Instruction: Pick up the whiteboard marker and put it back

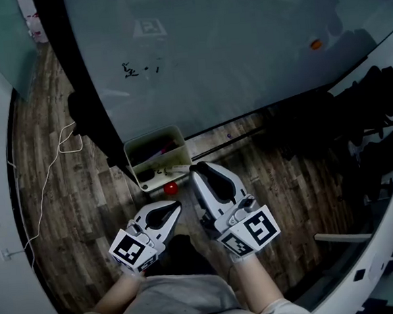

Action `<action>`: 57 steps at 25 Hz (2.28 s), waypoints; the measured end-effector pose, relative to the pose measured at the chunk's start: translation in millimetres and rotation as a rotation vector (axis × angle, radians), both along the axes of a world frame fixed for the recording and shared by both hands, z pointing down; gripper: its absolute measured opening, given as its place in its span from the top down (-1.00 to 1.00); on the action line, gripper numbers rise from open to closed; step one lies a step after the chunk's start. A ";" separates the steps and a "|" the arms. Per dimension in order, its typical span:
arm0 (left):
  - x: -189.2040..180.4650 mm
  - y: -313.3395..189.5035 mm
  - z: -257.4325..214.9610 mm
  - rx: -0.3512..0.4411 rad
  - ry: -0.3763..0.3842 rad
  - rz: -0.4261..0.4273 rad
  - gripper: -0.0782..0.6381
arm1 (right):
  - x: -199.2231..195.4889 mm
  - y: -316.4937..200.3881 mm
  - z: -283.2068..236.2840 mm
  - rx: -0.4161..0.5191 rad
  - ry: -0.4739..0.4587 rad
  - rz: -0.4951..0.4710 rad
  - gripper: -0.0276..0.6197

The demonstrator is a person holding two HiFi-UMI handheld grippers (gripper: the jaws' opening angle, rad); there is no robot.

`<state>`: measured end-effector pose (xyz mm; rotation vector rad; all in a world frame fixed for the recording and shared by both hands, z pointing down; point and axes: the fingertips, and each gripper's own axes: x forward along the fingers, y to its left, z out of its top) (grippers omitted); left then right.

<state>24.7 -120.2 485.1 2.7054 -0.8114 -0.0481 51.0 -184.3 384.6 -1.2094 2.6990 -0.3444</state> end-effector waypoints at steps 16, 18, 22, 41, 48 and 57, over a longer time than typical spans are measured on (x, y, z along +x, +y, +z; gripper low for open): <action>3.8 3.6 4.2 0.003 0.000 -0.003 0.74 | 5.1 2.0 5.8 -0.006 -0.007 0.007 0.66; 4.7 3.7 4.2 0.004 0.000 -0.003 0.74 | 6.3 2.0 5.8 -0.007 -0.009 0.008 0.65; 6.6 4.1 3.7 0.002 0.000 -0.002 0.74 | 8.8 3.5 5.3 -0.006 -0.013 0.011 0.61; 17.0 16.6 1.4 -0.002 -0.008 0.020 0.74 | 25.8 19.1 6.2 -0.010 -0.016 0.042 0.56; 22.5 22.0 -2.5 0.014 -0.008 0.039 0.74 | 32.9 31.6 4.8 -0.004 -0.012 0.041 0.70; 21.9 29.0 -18.0 0.043 -0.011 0.043 0.74 | 30.8 47.5 -0.6 0.007 0.020 0.021 0.83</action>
